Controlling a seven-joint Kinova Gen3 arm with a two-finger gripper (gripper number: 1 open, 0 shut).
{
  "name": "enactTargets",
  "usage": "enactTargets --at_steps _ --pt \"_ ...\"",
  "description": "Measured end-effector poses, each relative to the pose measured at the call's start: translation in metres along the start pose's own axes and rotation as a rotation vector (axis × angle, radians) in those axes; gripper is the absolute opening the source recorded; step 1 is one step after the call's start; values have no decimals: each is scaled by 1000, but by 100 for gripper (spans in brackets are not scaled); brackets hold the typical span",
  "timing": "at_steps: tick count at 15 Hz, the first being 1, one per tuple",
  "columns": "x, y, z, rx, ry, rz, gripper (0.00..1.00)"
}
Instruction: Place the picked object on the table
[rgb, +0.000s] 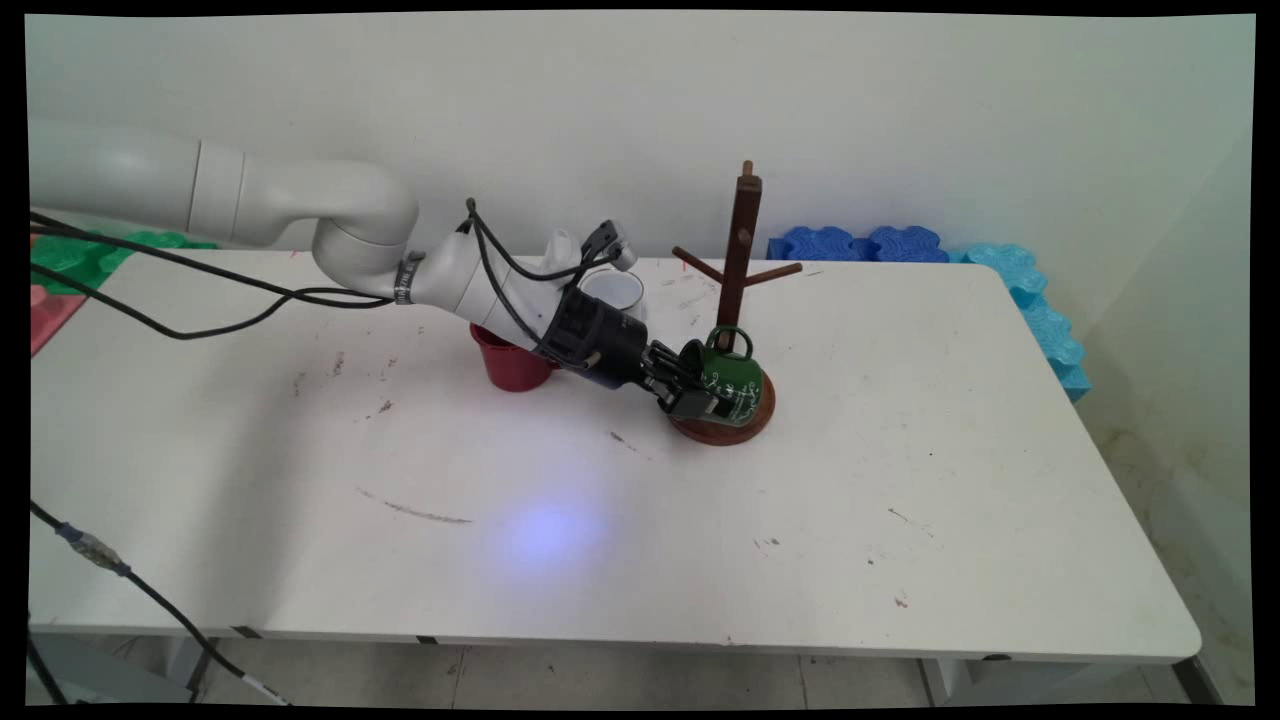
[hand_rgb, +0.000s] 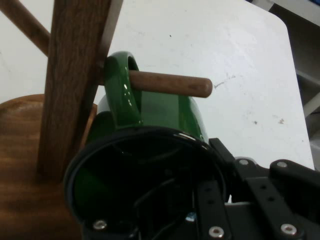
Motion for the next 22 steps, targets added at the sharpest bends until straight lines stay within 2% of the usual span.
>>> enactTargets --at_steps 12,22 --pt "6 5 -5 -11 2 17 0" --pt "11 13 -7 -26 -16 69 0"
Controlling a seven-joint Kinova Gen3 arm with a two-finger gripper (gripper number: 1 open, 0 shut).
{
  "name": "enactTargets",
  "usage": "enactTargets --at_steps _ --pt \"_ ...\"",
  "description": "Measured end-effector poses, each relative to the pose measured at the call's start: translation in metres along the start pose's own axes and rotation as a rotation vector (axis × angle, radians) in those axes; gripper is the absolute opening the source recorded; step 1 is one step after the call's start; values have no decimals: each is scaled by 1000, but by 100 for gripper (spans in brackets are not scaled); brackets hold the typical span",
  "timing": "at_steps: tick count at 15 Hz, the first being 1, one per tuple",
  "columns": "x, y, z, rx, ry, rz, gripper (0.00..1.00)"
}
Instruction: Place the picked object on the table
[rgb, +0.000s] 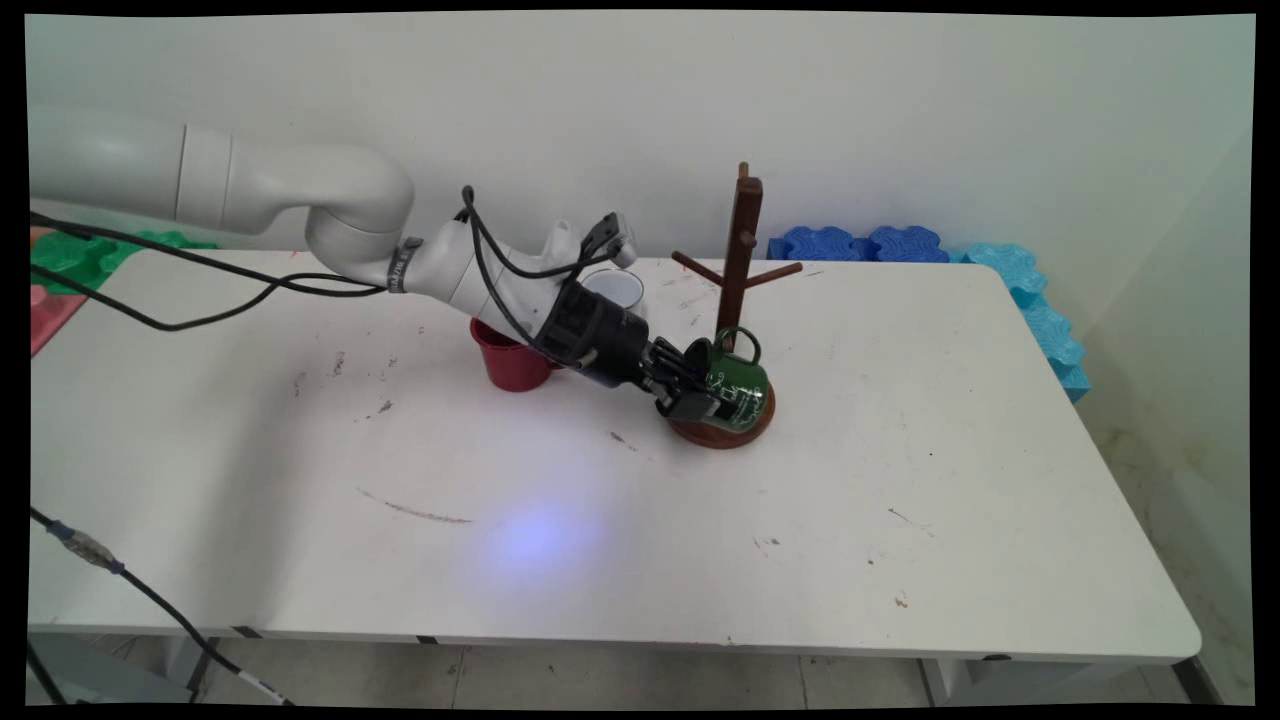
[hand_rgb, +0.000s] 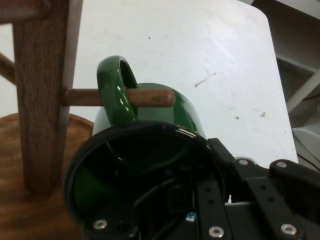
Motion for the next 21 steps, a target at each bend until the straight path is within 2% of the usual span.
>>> enactTargets --at_steps 21 --pt "6 11 -7 5 -25 60 0"
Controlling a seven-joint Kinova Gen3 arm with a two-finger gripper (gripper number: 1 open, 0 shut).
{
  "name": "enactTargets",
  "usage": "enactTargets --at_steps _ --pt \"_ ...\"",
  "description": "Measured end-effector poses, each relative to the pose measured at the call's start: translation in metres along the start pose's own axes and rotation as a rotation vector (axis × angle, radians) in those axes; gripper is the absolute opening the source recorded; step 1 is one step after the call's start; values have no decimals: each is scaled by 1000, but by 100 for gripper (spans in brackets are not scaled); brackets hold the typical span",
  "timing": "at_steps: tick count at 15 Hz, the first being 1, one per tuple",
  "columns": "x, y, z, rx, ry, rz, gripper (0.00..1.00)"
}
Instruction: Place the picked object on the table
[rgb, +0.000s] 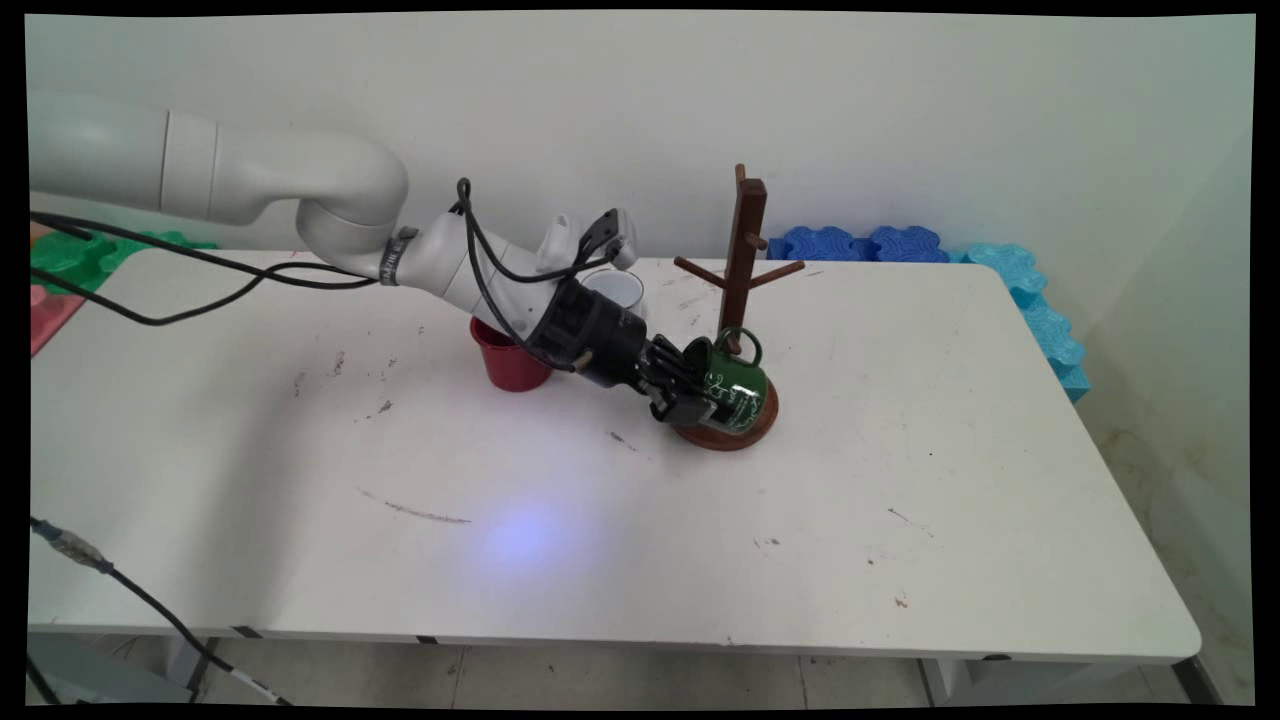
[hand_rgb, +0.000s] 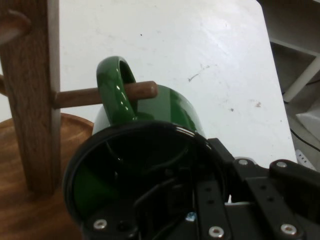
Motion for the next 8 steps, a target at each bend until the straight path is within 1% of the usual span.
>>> enactTargets --at_steps 8 --pt "7 0 5 9 8 14 0"
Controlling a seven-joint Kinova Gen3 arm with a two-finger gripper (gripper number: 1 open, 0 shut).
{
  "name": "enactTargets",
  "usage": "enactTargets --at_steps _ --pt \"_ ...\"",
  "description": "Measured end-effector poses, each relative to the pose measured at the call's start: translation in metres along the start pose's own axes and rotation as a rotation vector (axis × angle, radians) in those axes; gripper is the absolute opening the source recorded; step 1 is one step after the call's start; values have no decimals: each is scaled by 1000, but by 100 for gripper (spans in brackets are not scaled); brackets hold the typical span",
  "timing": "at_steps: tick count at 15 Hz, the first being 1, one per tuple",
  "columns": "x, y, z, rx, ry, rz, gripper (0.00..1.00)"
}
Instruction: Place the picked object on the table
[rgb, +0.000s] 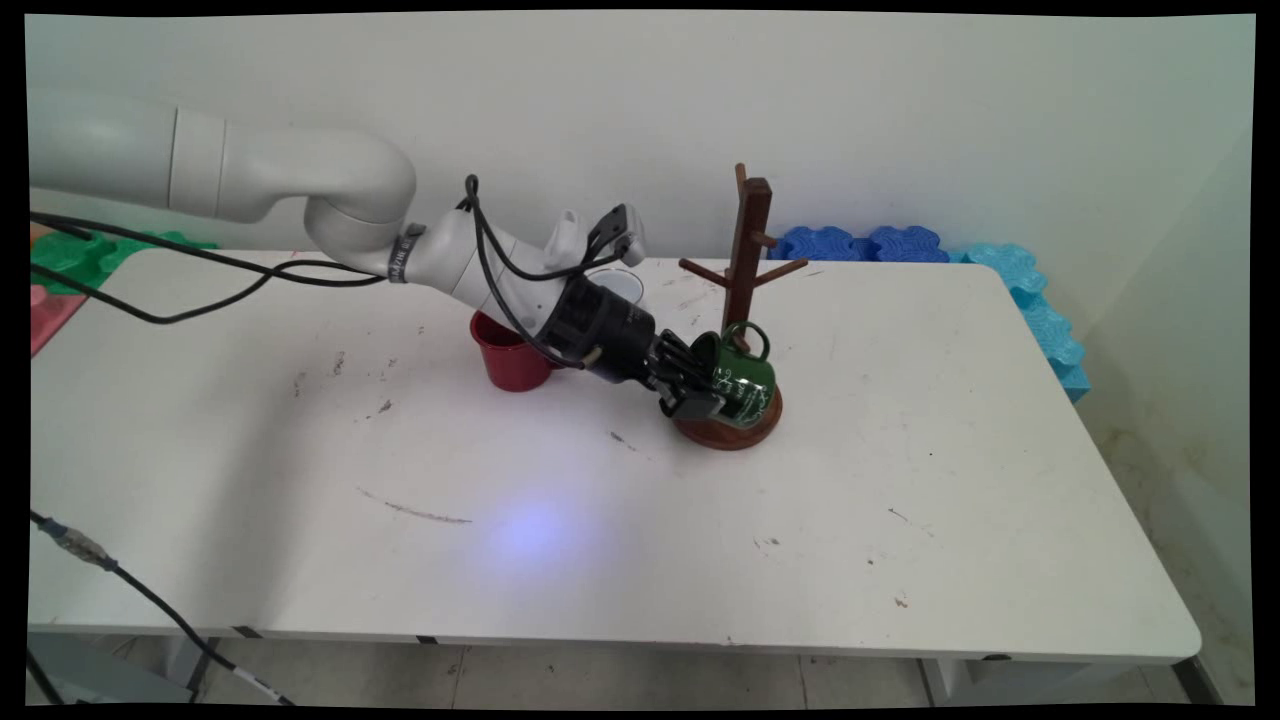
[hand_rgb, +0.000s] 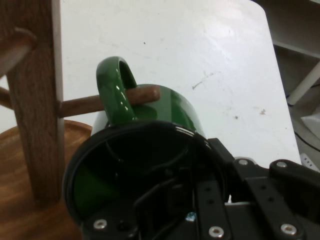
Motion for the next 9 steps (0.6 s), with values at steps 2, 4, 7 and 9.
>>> enactTargets --at_steps 2,4,7,9 --pt "2 2 2 0 3 -3 0" --pt "4 4 4 -2 5 -6 0" --pt "6 9 6 -6 9 -10 0" --pt "7 13 7 -9 10 -13 0"
